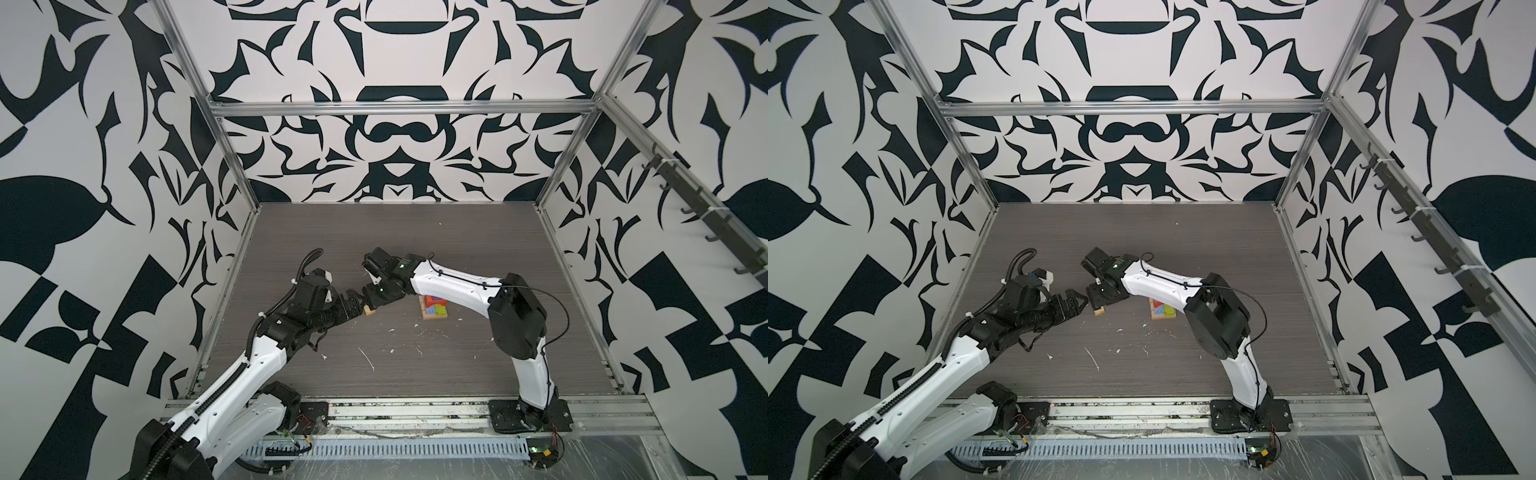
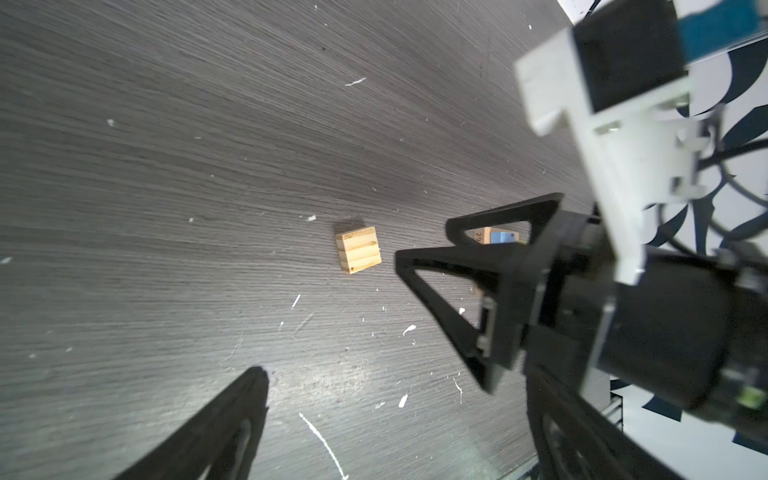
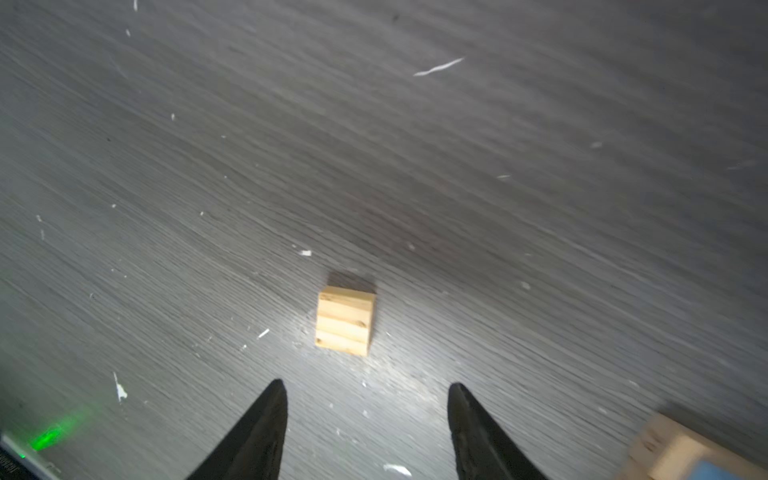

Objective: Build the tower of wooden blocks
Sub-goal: 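Move the right gripper toward the pine cube near the left gripper, then close the right gripper on the small pine cube and lift it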

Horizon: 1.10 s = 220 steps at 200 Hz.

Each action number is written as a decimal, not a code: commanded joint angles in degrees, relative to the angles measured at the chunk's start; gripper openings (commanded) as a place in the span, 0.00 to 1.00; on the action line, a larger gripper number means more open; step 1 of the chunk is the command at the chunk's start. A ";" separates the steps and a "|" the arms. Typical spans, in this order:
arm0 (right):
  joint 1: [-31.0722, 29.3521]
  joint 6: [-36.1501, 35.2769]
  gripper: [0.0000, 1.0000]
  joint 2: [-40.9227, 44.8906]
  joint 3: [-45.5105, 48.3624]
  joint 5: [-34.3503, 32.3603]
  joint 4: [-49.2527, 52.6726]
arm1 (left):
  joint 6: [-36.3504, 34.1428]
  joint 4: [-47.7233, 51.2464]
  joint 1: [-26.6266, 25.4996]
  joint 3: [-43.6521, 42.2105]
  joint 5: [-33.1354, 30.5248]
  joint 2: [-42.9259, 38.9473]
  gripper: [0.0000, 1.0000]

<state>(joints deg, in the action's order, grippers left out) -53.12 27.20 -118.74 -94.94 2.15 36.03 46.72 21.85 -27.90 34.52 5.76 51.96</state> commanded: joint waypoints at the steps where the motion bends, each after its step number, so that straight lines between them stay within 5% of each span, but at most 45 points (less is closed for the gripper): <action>1: -0.74 1.32 0.65 -0.27 -2.67 0.59 -1.47 | 1.05 1.33 0.30 -1.16 -0.84 -1.05 0.99; 220: -1.81 1.54 0.42 -6.84 -1.92 -5.44 -4.02 | 1.18 -0.19 0.30 -1.92 -0.74 -1.09 0.99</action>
<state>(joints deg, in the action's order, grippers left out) -54.63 28.82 -125.99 -95.46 -0.89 31.51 47.18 22.11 -27.86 33.30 5.34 51.05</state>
